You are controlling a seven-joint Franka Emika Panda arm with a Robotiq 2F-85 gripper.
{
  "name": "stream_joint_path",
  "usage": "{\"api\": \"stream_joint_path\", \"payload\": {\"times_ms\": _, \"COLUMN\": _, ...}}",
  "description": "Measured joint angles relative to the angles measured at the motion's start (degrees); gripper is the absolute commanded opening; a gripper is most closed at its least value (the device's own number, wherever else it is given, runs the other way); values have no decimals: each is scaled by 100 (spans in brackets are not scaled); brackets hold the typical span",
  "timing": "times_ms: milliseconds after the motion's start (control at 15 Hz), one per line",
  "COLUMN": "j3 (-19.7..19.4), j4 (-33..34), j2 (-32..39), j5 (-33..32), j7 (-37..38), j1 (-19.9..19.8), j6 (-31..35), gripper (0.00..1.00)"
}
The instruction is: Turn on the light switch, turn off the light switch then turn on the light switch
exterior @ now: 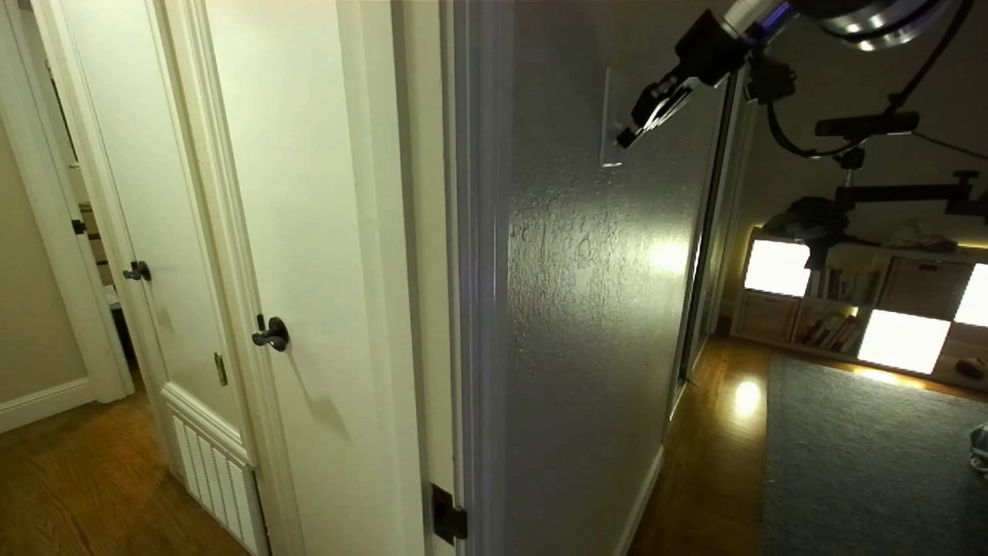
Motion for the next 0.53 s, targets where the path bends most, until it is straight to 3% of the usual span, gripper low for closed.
{"api": "stream_joint_path", "payload": {"times_ms": 533, "j3": 23, "j4": 22, "j2": -204, "j5": 539, "j7": -68, "j1": 30, "j6": 13, "gripper": 6}}
